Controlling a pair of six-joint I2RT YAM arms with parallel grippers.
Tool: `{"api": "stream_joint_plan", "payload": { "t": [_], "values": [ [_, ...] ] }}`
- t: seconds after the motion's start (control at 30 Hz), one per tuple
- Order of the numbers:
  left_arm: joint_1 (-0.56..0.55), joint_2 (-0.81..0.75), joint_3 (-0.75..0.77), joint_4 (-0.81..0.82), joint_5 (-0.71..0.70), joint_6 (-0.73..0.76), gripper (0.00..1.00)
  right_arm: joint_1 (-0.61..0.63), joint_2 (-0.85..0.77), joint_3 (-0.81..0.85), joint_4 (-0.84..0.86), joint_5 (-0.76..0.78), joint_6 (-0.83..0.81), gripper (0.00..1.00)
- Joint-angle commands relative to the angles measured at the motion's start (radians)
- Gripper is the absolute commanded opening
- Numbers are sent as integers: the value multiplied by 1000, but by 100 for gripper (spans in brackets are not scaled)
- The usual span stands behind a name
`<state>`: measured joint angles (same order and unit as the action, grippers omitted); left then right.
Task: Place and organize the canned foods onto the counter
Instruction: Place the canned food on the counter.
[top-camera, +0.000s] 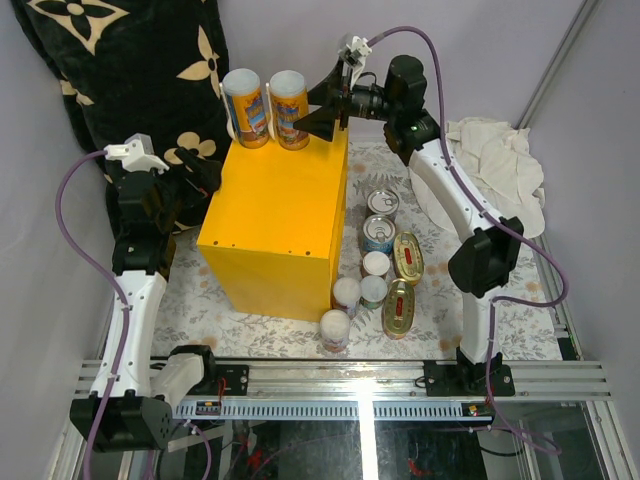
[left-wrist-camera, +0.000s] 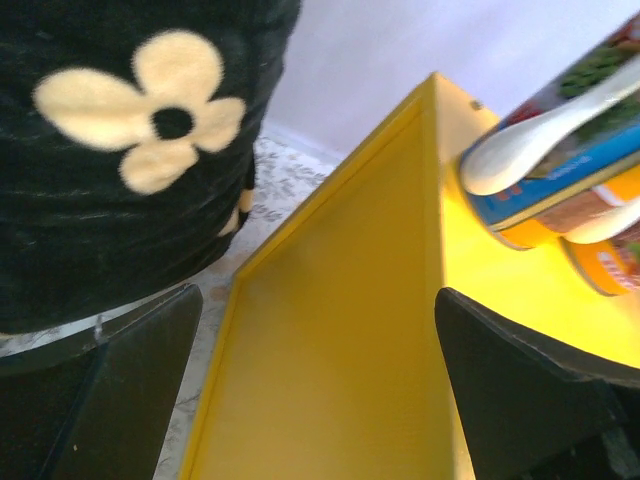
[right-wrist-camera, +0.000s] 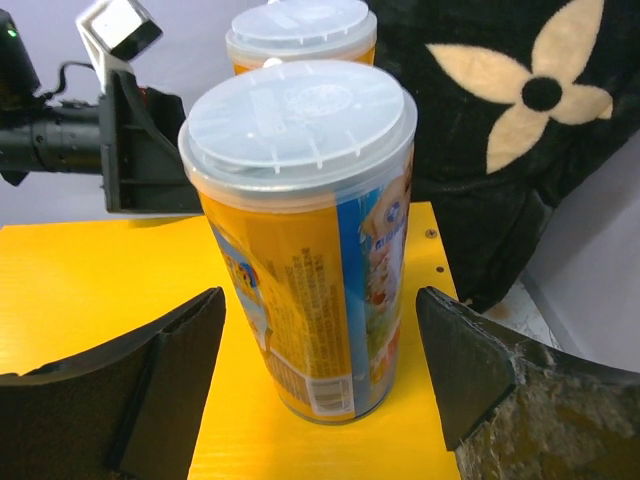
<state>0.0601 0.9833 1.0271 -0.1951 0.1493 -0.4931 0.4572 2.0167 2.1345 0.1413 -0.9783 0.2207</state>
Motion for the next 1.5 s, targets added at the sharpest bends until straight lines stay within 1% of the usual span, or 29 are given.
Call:
{"api": "stream_joint_plan", "payload": {
  "t": [0.0, 0.1, 0.17, 0.3, 0.4, 0.5, 0.63, 0.8, 0.9, 0.93, 0.97, 1.0, 1.03, 1.07, 1.1, 1.17, 1.2, 1.4, 1.47],
  "values": [
    [13, 37, -28, -122, -34, 53, 100, 5, 24, 86, 108, -69, 81, 84],
    [13, 35, -30, -122, -36, 53, 100, 6, 41, 98, 141, -85, 119, 83],
    [13, 36, -30, -122, -36, 53, 100, 7, 48, 106, 147, -88, 127, 81],
    [12, 36, -31, -122, -36, 53, 100, 8, 51, 108, 145, -85, 127, 64],
    [12, 36, -29, -122, -37, 54, 100, 6, 42, 100, 130, -73, 111, 56],
    [13, 34, -30, -124, -40, 54, 100, 6, 17, 65, 121, -30, 81, 53],
    [14, 30, -29, -124, -47, 56, 100, 7, -22, 10, 129, 16, 44, 45],
    [15, 25, -28, -124, -48, 56, 100, 7, -27, 1, 131, 45, 40, 38],
    [13, 21, -30, -124, -55, 59, 100, 7, -34, -12, 137, 70, 37, 32],
    [14, 21, -31, -125, -57, 58, 100, 7, -38, -18, 141, 73, 37, 31],
    [14, 19, -32, -125, -57, 58, 100, 7, -42, -24, 146, 71, 37, 33],
    [15, 20, -30, -125, -56, 58, 100, 6, -44, -28, 148, 62, 37, 42],
    [14, 18, -30, -125, -56, 60, 100, 7, -46, -28, 149, 46, 37, 60],
    [14, 19, -30, -125, -56, 59, 100, 7, -47, -27, 149, 26, 37, 74],
    [14, 19, -31, -125, -56, 58, 100, 7, -48, -27, 149, 12, 38, 84],
    [15, 20, -30, -125, -53, 58, 100, 6, -43, -20, 154, -13, 44, 98],
    [15, 20, -30, -125, -52, 59, 100, 6, -37, -9, 153, -25, 48, 100],
    [15, 22, -28, -126, -60, 61, 100, 12, 33, 83, 152, -57, 85, 100],
    [16, 21, -22, -140, -104, 63, 100, 21, 49, 96, 156, -51, 86, 100]
  ]
}}
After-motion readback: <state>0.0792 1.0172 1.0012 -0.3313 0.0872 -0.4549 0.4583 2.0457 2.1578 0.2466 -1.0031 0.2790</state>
